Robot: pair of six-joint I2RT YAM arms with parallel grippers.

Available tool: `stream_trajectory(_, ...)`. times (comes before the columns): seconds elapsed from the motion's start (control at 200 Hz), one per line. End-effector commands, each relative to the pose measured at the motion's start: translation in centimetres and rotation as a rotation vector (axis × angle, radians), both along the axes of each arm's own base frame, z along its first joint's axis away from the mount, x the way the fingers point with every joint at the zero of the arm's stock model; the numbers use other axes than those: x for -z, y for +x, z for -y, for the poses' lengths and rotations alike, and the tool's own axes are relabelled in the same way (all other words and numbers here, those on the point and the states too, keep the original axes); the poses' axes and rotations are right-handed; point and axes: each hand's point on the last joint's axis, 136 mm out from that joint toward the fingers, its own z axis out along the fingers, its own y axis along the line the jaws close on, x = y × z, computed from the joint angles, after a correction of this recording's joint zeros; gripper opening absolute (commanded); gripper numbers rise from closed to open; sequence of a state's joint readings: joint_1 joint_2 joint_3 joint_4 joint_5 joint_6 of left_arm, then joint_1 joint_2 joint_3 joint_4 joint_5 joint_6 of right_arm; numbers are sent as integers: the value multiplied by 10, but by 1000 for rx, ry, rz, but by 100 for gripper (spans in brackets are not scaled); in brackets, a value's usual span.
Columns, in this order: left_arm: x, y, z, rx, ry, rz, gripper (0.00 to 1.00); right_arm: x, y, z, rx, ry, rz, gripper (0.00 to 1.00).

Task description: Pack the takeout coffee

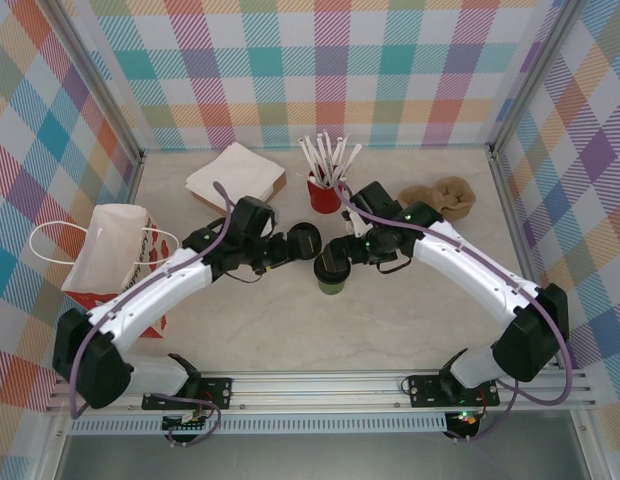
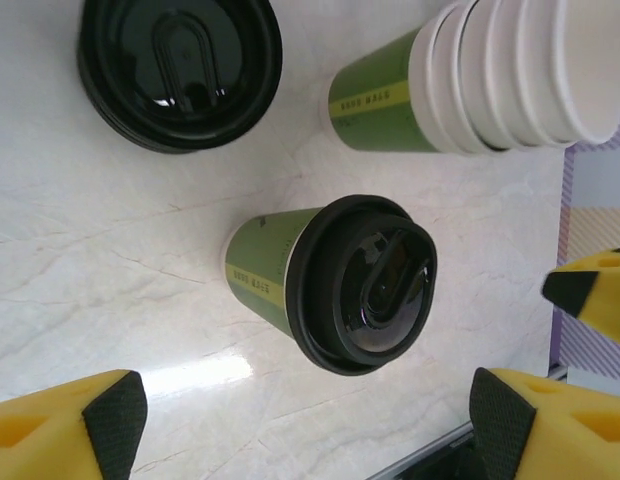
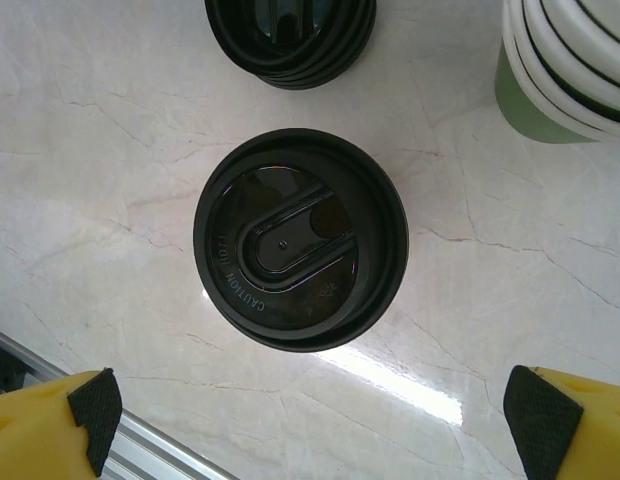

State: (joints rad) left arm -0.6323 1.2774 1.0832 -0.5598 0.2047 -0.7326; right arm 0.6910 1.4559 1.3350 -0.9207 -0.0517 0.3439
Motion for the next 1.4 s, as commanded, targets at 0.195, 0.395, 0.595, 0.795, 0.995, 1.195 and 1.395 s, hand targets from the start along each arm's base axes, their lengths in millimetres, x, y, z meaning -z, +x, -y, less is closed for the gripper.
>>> stream_trajectory(0.195,-15,-24,-59,-105,142,79,89,14,-4,9,11,-61,-30,100)
stream_trajectory(0.395,-61,-34,-91,-121,254,146,89,14,-7,8,-5,-68,-32,100)
stream_trajectory(0.595,-100,-37,-113,-143,325,202,90,24,-9,-10,-44,-109,-54,100)
stream_trajectory(0.795,-119,-38,-117,-163,296,263,93,32,-4,-19,-75,-173,-55,100)
stream_trajectory(0.995,-121,-39,-119,-170,293,276,95,43,-5,-27,-102,-197,-82,100)
stream_trajectory(1.195,-117,-37,-116,-160,291,273,96,46,-1,-33,-121,-219,-79,100)
stream_trajectory(1.395,-116,-35,-114,-156,292,269,97,55,3,-34,-128,-251,-94,100)
